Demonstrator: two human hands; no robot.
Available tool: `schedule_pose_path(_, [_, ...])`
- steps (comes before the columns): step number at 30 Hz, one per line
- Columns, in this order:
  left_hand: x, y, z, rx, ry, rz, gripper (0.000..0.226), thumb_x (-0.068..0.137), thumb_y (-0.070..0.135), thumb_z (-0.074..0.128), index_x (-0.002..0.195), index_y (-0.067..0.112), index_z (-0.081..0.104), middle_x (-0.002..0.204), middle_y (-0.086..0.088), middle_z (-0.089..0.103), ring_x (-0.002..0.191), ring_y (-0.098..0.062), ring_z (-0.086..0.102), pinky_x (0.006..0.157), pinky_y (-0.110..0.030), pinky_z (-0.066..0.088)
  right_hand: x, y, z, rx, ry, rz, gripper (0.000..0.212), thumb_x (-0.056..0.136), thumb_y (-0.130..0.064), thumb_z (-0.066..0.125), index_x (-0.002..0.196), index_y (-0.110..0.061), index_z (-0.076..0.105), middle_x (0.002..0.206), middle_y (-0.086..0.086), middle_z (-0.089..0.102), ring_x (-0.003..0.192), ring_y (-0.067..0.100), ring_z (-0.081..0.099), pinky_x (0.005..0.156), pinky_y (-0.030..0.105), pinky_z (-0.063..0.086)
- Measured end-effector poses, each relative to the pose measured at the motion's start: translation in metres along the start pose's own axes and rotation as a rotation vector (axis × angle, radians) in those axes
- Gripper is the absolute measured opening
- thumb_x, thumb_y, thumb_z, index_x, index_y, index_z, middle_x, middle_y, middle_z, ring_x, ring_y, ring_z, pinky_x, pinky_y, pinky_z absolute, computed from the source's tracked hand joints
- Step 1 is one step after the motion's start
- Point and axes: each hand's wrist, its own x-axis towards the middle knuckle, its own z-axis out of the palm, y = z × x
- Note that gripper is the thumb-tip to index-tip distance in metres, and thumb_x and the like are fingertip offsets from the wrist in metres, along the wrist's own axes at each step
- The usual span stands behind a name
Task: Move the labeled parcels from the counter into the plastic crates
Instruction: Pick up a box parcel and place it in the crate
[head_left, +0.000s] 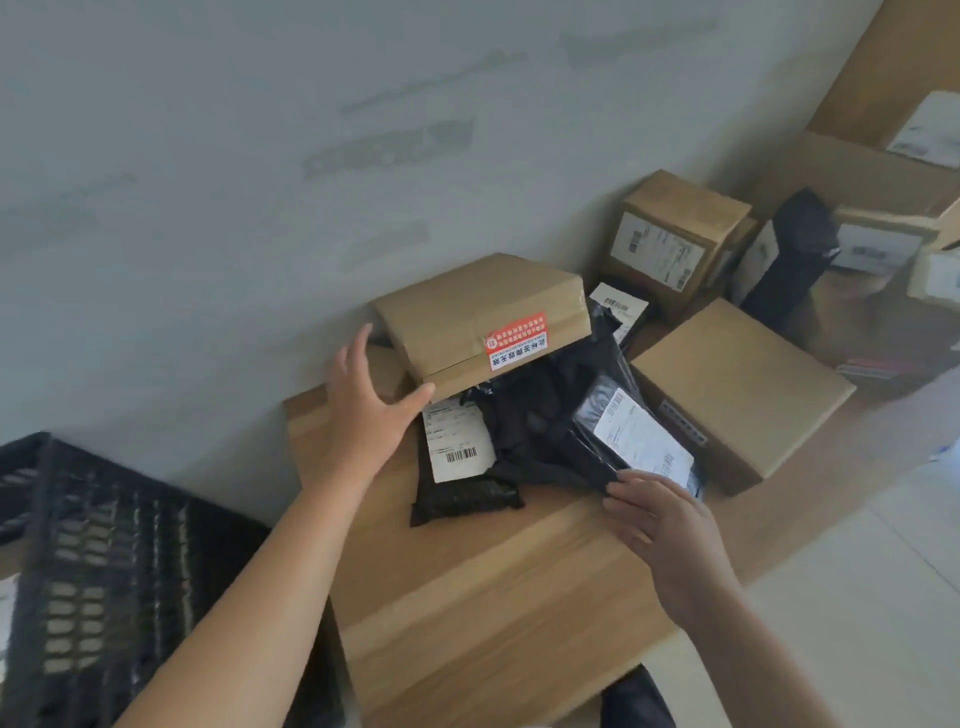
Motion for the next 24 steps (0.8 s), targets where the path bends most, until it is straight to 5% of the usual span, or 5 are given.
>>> schedule_pose_path(4, [0.006,0.009,0.020,0.644,-0.049,0.272,0.121,0.074,0.051,0.088,0.161,0.034,0.005,0.169,-0.013,0.017,0.153,-0.039,0.025,0.120,-0.058,0.031,0.046,-0.031,0.012,-0.053,-0.152,0.049,0.017,0.097,-0.003,0.061,0.104,-0.008,0.075,0.094,0.010,0.080,0.083,0.018,0.079,0.081,0.035,0.058])
schedule_pose_path(8, [0.011,0.024,0.036,0.939,0.008,0.324,0.124,0.065,0.044,0.096,0.161,0.017,0.020,0.157,-0.023,0.040,0.140,-0.044,0.047,0.111,-0.054,0.043,0.079,-0.068,0.013,-0.123,-0.305,0.058,0.017,0.100,-0.006,0.060,0.108,-0.008,0.075,0.099,0.013,0.079,0.087,0.021,0.078,0.083,0.035,0.062])
schedule_pose_path(20, [-0.012,0.105,0.030,0.841,0.051,0.145,0.098,0.072,0.027,0.091,0.154,0.011,0.040,0.149,-0.011,0.049,0.138,-0.034,0.043,0.112,-0.054,0.044,0.155,-0.116,-0.007,-0.164,-0.418,0.124,0.017,0.101,-0.005,0.059,0.101,-0.008,0.076,0.090,0.011,0.076,0.087,0.027,0.073,0.081,0.038,0.058])
schedule_pose_path(24, [-0.033,0.135,0.003,0.700,0.162,0.112,0.101,0.073,0.034,0.090,0.157,0.024,0.034,0.152,0.003,0.041,0.140,-0.017,0.036,0.103,-0.038,0.043,0.158,-0.122,-0.008,-0.140,-0.472,0.096,0.015,0.101,-0.007,0.061,0.106,-0.008,0.075,0.098,0.013,0.076,0.090,0.026,0.073,0.083,0.039,0.058])
